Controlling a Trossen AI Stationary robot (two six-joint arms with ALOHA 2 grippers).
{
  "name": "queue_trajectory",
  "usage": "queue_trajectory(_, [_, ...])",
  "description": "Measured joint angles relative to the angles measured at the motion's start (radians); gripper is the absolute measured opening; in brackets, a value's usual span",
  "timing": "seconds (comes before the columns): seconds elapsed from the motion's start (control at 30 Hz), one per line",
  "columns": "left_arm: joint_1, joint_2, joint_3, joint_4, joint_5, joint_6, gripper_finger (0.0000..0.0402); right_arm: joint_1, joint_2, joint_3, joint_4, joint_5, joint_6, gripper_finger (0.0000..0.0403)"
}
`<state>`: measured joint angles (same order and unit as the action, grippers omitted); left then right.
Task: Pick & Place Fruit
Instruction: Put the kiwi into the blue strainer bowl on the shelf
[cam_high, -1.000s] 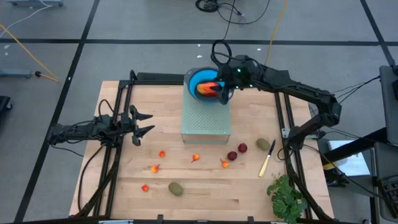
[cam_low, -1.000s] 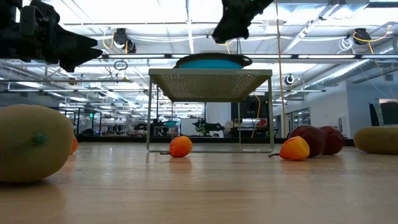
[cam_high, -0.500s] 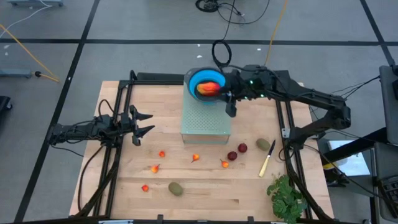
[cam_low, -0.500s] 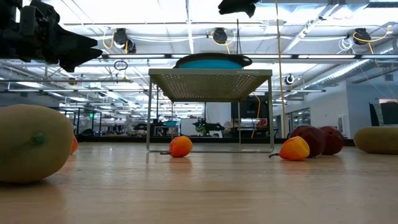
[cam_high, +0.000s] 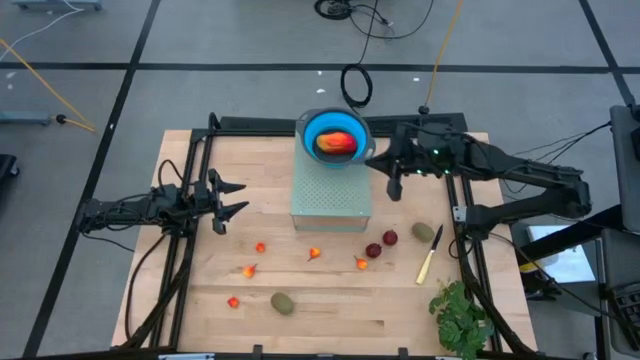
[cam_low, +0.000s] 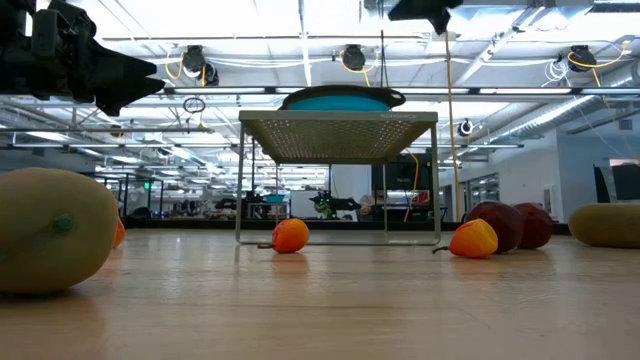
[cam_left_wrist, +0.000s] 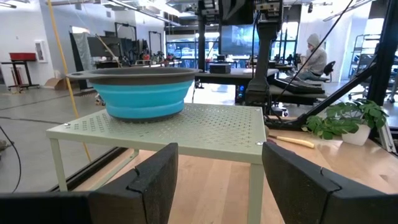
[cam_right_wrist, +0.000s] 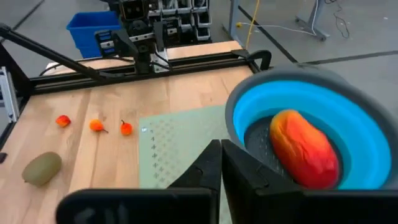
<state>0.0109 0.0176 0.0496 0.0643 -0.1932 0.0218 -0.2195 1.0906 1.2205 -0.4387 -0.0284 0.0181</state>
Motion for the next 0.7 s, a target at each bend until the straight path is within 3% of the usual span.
queue_trajectory(0.47, [0.0,0.0,0.0,0.0,0.0,0.0,0.0234,0.037,-0.321,-0.399,0.188,-0.029,0.056,0.0001])
queue_trajectory(0.7, [0.0,0.0,0.0,0.0,0.0,0.0,0.0234,0.068,-0.436,-0.516,0.236,-0.029,0.057,0.0002])
